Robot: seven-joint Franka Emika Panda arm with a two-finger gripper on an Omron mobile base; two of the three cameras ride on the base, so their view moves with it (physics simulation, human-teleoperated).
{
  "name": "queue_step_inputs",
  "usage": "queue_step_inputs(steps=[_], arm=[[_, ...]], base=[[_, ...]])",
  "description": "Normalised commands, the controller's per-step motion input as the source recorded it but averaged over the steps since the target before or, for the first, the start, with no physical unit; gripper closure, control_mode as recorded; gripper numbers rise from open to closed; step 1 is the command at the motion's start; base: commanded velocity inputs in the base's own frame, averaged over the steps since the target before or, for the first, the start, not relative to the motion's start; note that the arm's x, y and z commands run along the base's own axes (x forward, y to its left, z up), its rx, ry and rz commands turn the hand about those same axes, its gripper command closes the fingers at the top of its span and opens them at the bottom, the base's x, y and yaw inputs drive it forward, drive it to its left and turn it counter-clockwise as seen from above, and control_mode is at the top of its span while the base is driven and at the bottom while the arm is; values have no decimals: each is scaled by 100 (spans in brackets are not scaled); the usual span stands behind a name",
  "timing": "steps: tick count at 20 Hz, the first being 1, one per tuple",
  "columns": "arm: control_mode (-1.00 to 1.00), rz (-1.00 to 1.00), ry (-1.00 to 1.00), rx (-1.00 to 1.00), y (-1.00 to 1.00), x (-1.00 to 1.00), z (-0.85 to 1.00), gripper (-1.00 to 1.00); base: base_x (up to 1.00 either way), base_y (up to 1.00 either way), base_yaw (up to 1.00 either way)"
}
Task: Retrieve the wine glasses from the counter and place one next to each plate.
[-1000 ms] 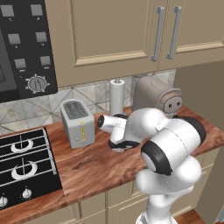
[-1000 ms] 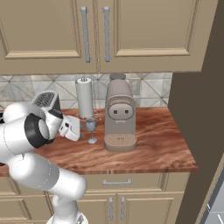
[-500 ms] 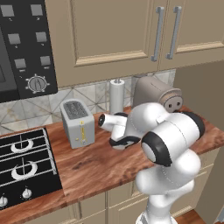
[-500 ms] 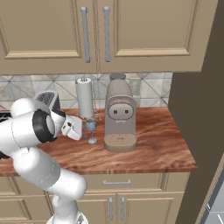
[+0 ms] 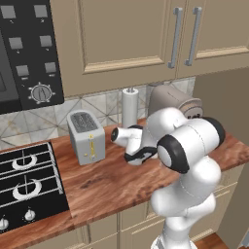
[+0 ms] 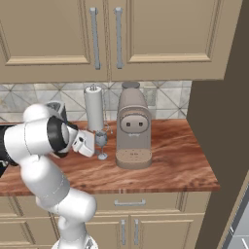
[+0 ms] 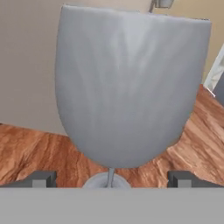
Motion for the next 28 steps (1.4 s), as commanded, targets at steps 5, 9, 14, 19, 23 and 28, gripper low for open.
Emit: queue_step_inputs(steps=[5,9,14,19,23,28], arm=[[-100,-1,1,-1,-3,9,-17,-100],[-100,-1,0,-2,-2,11,-14,-100],[-100,-1,0,-1,-2,20,-9,-100],[-100,0,2,-1,-10,14,-15,-100],[-100,0,8,-3,-5,19,-23,-100],[-100,0,6,-3,-14,14,-24,-100]], base=[[0,0,0],[0,0,0],[0,0,0],[0,0,0],[0,0,0],[0,0,0]])
